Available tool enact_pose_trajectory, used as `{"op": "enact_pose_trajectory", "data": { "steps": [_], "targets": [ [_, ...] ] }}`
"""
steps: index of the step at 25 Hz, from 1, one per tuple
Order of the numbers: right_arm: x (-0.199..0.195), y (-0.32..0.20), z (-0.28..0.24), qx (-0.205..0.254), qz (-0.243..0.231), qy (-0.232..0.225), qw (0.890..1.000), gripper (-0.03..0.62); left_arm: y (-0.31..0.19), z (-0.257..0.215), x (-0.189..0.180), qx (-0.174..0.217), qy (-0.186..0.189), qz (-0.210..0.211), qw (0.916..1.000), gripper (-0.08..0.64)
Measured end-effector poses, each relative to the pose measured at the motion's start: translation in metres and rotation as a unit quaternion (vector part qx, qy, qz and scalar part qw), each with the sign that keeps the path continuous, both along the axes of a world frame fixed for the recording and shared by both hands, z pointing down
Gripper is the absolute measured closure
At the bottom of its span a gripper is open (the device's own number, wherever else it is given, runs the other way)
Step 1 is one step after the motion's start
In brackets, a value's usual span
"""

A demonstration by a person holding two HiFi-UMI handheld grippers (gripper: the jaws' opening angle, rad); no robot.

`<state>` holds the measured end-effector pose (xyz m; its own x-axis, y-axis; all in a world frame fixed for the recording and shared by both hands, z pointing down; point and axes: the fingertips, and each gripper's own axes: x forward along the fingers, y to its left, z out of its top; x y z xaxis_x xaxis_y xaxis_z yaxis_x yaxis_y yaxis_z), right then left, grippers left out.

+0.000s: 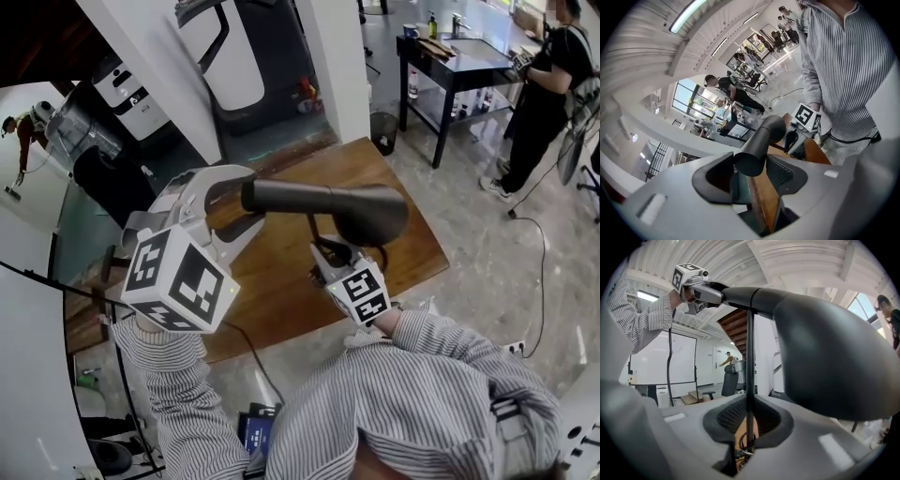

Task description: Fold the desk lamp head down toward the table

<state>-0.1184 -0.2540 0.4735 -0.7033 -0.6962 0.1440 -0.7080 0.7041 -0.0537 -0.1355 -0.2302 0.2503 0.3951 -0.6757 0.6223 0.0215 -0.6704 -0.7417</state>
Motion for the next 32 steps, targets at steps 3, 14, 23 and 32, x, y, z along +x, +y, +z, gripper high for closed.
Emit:
{"op": "enact_pose_trajectory", "data": {
  "steps": [3, 14, 23, 32],
  "targets": [
    [0.0, 0.001, -0.001, 0.007, -0.01, 0.008, 1.0, 0.552, 0.0, -0.001, 0.0, 0.01, 0.028, -0.014, 0.9995, 0.337],
    [0.008, 0.007, -0.006, 0.011, -0.031, -0.011, 0.999, 0.549, -0.005, 0.011, -0.028, 0.066, 0.254, -0.119, 0.9576, 0.324],
    [0.016, 0.037, -0.02, 0.021, -0.072, -0.033, 0.997, 0.55, 0.013, 0.072, -0.043, 0.051, 0.457, -0.188, 0.8678, 0.499],
    [0.036, 0.064, -0.043, 0.041, -0.096, -0.035, 0.994, 0.556, 0.037, 0.146, 0.009, -0.05, 0.549, -0.198, 0.8105, 0.553]
  ]
}}
